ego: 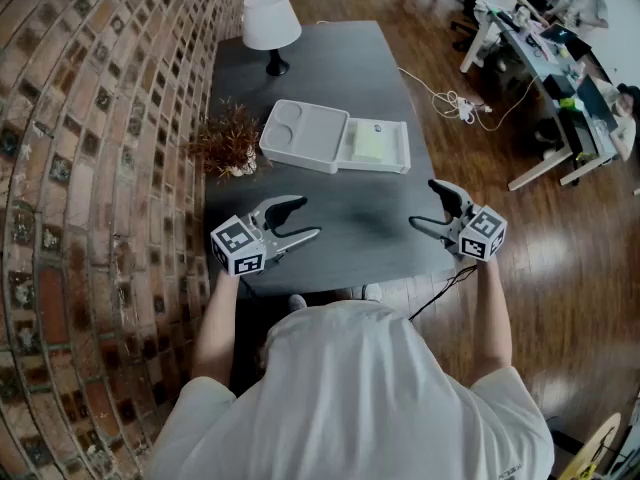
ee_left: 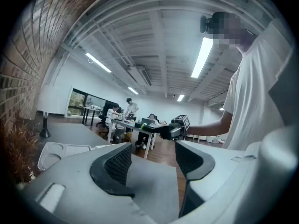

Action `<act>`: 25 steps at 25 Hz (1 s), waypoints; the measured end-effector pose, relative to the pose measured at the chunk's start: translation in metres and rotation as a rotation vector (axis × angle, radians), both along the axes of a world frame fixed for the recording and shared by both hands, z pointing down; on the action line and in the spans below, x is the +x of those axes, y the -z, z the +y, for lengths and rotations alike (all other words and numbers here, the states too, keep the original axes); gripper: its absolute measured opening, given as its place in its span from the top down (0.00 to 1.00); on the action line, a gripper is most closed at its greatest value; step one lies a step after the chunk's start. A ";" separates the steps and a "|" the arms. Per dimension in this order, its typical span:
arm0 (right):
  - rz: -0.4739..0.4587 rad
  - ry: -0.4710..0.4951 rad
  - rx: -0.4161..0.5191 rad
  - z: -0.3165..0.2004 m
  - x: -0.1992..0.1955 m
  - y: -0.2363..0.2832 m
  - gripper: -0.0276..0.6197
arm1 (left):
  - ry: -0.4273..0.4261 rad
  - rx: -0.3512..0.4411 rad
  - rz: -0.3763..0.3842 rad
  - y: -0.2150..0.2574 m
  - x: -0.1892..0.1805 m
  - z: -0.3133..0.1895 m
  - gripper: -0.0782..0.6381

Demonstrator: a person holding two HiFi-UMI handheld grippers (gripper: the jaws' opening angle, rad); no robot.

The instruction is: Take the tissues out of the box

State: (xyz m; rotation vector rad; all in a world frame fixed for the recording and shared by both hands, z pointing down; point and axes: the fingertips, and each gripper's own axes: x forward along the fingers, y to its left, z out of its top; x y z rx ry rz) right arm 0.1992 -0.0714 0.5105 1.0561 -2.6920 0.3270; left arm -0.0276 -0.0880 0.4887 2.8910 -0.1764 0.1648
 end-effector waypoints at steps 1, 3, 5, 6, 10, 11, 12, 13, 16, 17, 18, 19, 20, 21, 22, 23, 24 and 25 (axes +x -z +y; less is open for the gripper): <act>0.005 -0.004 -0.001 -0.001 0.003 0.000 0.27 | 0.003 -0.002 -0.004 -0.001 0.000 -0.001 0.47; 0.016 -0.012 -0.004 -0.004 0.010 -0.001 0.27 | 0.009 -0.004 -0.010 -0.002 0.000 -0.005 0.47; 0.028 -0.018 -0.007 -0.006 0.017 -0.003 0.27 | 0.023 -0.005 -0.017 -0.003 0.000 -0.009 0.47; 0.034 -0.021 -0.010 -0.008 0.021 -0.004 0.27 | 0.030 -0.007 -0.018 -0.003 0.000 -0.012 0.47; 0.072 -0.033 -0.025 -0.014 0.038 -0.009 0.27 | 0.052 -0.018 -0.018 -0.006 -0.002 -0.019 0.47; 0.085 -0.033 -0.028 -0.016 0.042 -0.011 0.27 | 0.057 -0.019 -0.020 -0.007 -0.002 -0.021 0.47; 0.099 -0.031 -0.031 -0.017 0.046 -0.012 0.27 | 0.060 -0.019 -0.019 -0.007 -0.003 -0.023 0.47; 0.114 -0.029 -0.033 -0.019 0.050 -0.013 0.27 | 0.062 -0.019 -0.018 -0.008 -0.003 -0.025 0.47; 0.155 -0.026 -0.038 -0.027 0.062 -0.014 0.27 | 0.074 -0.023 -0.015 -0.009 -0.004 -0.030 0.47; 0.170 -0.026 -0.037 -0.030 0.066 -0.014 0.27 | 0.080 -0.026 -0.016 -0.010 -0.004 -0.031 0.47; 0.184 -0.025 -0.035 -0.034 0.070 -0.014 0.27 | 0.083 -0.027 -0.016 -0.010 -0.004 -0.033 0.47; 0.200 -0.022 -0.033 -0.038 0.074 -0.013 0.27 | 0.086 -0.028 -0.016 -0.010 -0.004 -0.034 0.47; 0.215 -0.018 -0.031 -0.043 0.078 -0.013 0.27 | 0.092 -0.033 -0.016 -0.010 -0.004 -0.036 0.47; 0.232 -0.012 -0.031 -0.047 0.081 -0.012 0.27 | 0.101 -0.039 -0.017 -0.010 -0.004 -0.038 0.47; 0.248 -0.004 -0.030 -0.052 0.083 -0.012 0.27 | 0.109 -0.042 -0.018 -0.010 -0.004 -0.040 0.47; 0.263 0.006 -0.029 -0.057 0.085 -0.012 0.27 | 0.116 -0.044 -0.021 -0.011 -0.004 -0.042 0.47; 0.280 0.019 -0.026 -0.061 0.086 -0.011 0.27 | 0.122 -0.046 -0.024 -0.012 -0.005 -0.043 0.47; 0.298 0.035 -0.021 -0.066 0.087 -0.011 0.27 | 0.127 -0.045 -0.024 -0.012 -0.005 -0.045 0.47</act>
